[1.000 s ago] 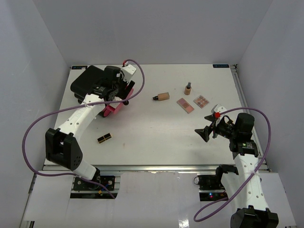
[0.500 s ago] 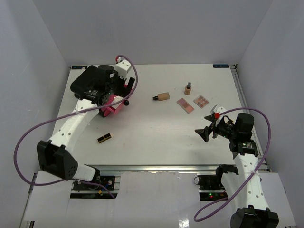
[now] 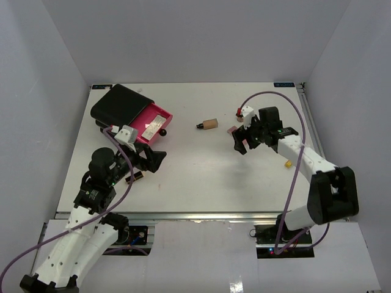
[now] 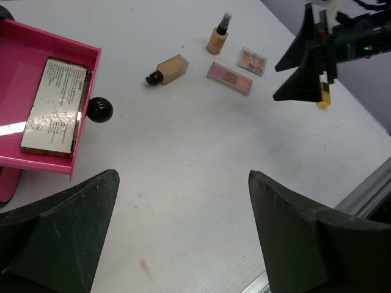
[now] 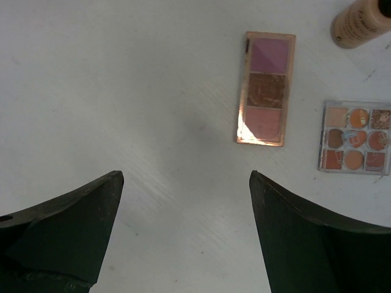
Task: Organize the makeup
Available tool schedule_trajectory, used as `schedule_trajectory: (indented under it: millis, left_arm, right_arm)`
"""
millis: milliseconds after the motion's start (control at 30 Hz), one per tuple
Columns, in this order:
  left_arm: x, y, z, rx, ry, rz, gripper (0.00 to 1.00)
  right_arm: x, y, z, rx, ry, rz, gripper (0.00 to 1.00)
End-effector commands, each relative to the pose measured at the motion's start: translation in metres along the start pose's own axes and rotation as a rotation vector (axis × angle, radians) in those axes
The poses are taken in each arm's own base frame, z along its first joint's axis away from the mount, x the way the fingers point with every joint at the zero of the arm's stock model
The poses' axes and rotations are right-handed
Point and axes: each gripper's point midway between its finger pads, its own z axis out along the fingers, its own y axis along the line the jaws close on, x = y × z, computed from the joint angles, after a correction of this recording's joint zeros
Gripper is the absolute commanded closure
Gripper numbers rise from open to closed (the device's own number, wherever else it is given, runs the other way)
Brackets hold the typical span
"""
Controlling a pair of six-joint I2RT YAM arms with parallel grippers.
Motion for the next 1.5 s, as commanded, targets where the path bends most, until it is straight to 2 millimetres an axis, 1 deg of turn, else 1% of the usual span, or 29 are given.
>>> schedule_trajectory:
  millis: [0, 133, 167, 233, 267, 400, 467, 667, 700, 800, 833, 1033, 1100, 1167, 1267, 1333, 1367, 1467]
  left_arm:
    - [-0.034, -0.003, -0.015, -0.018, -0.154, -0.005, 0.02]
    - [-0.032, 0.003, -0.018, -0.053, -0.159, -0.013, 0.02]
    - [-0.032, 0.003, -0.018, -0.056, -0.161, -0.013, 0.02]
    - [-0.033, 0.003, -0.020, -0.060, -0.169, -0.013, 0.02]
    - [-0.034, 0.003, -0.020, -0.061, -0.172, -0.013, 0.02]
    - [-0.035, 0.005, -0.021, -0.071, -0.177, -0.013, 0.02]
    - [-0.036, 0.005, -0.022, -0.074, -0.180, -0.011, 0.02]
    - [-0.035, 0.005, -0.022, -0.072, -0.178, -0.013, 0.02]
    - [-0.035, 0.005, -0.022, -0.071, -0.178, -0.013, 0.02]
    - [-0.036, 0.004, -0.022, -0.070, -0.181, -0.013, 0.02]
    - [-0.036, 0.004, -0.022, -0.070, -0.181, -0.014, 0.02]
    - [-0.037, 0.003, -0.023, -0.063, -0.185, -0.014, 0.02]
    - [-0.036, 0.000, -0.023, -0.048, -0.181, -0.013, 0.02]
    - [-0.036, -0.003, -0.023, -0.031, -0.182, -0.010, 0.02]
    - [-0.036, -0.008, -0.023, 0.000, -0.183, -0.007, 0.02]
    - [-0.036, -0.013, -0.023, 0.026, -0.185, -0.004, 0.02]
    - [-0.036, -0.015, -0.023, 0.036, -0.186, -0.002, 0.02]
    - [-0.035, -0.022, -0.022, 0.081, -0.181, 0.001, 0.02]
  right_arm:
    - [-0.011, -0.045, 0.028, 0.145, 0.081, 0.019, 0.10]
    - [-0.018, -0.056, 0.058, 0.117, 0.105, 0.009, 0.10]
    - [-0.013, -0.057, 0.067, 0.103, 0.126, 0.013, 0.10]
    - [-0.015, -0.057, 0.078, 0.068, 0.135, 0.006, 0.08]
    - [-0.013, -0.056, 0.083, 0.053, 0.152, 0.008, 0.07]
    - [-0.010, -0.059, 0.095, 0.027, 0.186, 0.001, 0.03]
    - [-0.002, -0.061, 0.103, 0.022, 0.212, -0.005, 0.01]
    - [0.005, -0.065, 0.110, 0.023, 0.234, -0.021, 0.00]
    - [0.009, -0.064, 0.113, 0.016, 0.247, -0.021, 0.01]
    - [0.017, -0.066, 0.116, 0.004, 0.270, -0.016, 0.08]
    - [0.019, -0.066, 0.116, 0.001, 0.271, -0.016, 0.09]
    - [0.024, -0.065, 0.110, -0.008, 0.276, -0.037, 0.23]
    - [0.026, -0.064, 0.108, -0.006, 0.280, -0.043, 0.29]
    - [0.030, -0.062, 0.106, -0.010, 0.287, -0.051, 0.39]
    - [0.036, -0.058, 0.103, -0.020, 0.294, -0.060, 0.49]
    - [0.036, -0.056, 0.099, -0.023, 0.285, -0.065, 0.61]
    - [0.038, -0.054, 0.097, -0.028, 0.283, -0.068, 0.65]
    - [0.031, -0.047, 0.086, -0.042, 0.244, -0.088, 0.79]
